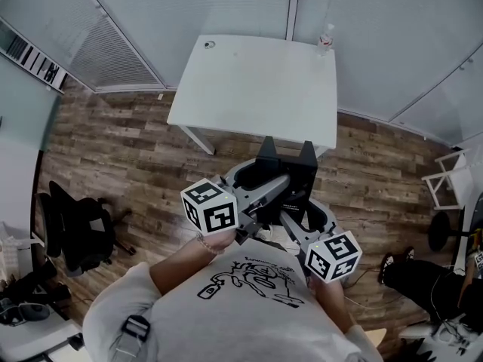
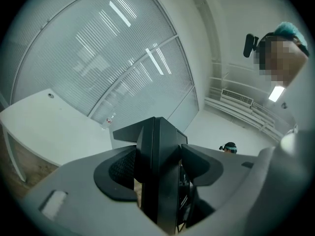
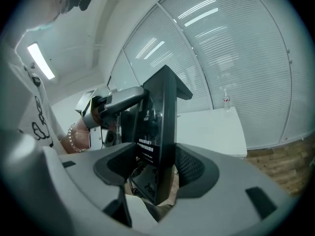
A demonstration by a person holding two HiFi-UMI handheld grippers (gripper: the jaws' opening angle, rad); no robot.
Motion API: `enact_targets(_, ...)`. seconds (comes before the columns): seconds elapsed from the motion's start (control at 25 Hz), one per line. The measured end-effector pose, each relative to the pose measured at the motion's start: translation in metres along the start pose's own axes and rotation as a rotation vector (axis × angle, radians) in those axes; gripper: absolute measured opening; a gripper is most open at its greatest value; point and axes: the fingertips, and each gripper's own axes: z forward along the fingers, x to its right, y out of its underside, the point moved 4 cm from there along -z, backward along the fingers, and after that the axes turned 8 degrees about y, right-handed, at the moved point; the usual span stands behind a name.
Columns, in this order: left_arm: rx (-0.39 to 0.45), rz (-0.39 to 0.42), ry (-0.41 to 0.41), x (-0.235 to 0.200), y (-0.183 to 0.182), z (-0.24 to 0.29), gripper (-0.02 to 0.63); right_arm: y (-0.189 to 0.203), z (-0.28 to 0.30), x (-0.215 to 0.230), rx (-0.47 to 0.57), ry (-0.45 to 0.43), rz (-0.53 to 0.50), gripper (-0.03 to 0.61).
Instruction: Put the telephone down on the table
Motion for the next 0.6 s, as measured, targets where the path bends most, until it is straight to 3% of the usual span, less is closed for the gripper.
enact_targets(0.6, 0.014, 0.001, -0.01, -0.111, -0.103, -0.024, 0.273, -0.076, 0.133, -0.015, -0.015, -0.011, -0.012, 0.235)
